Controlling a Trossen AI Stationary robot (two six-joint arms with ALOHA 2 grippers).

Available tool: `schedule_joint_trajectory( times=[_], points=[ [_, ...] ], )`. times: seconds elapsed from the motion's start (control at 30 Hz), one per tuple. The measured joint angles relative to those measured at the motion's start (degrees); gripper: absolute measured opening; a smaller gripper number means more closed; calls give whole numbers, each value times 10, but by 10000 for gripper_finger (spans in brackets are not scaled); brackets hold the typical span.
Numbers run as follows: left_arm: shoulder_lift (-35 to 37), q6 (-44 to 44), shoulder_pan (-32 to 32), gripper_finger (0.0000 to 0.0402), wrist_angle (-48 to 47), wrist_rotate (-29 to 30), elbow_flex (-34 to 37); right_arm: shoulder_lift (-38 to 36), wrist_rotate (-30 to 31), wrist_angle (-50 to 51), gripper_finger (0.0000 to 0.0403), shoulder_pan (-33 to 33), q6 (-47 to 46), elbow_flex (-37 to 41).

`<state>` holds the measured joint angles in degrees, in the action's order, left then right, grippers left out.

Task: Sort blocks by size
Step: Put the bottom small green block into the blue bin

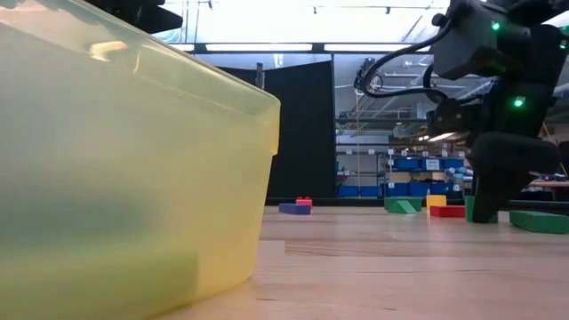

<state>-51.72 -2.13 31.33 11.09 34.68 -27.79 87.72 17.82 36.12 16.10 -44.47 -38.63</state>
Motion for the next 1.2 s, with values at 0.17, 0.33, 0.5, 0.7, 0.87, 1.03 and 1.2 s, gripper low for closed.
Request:
schedule_joint_trajectory(
  times=[0.17, 0.33, 0.5, 0.7, 0.87, 1.03, 1.2],
  points=[
    [0, 0, 0, 237, 0, 0, 0, -15, -10, -8, 151, 0, 8, 2],
    [0, 0, 0, 237, -1, 0, 0, -30, -12, -25, 145, -1, 20, 4],
    [0, 0, 0, 237, 0, 0, 0, -44, 12, -139, 145, -7, 74, 4],
    [0, 22, 0, 237, 50, 6, 0, -18, 32, -422, 145, -60, 220, 3],
    [0, 59, 0, 237, 120, 11, 0, 55, 15, -611, 145, -121, 330, -35],
    [7, 67, 0, 237, 141, 35, 0, 152, -28, -648, 145, -164, 402, -165],
    [30, 67, 0, 237, 142, 44, 0, 246, -68, -644, 145, -198, 443, -310]
  ],
)
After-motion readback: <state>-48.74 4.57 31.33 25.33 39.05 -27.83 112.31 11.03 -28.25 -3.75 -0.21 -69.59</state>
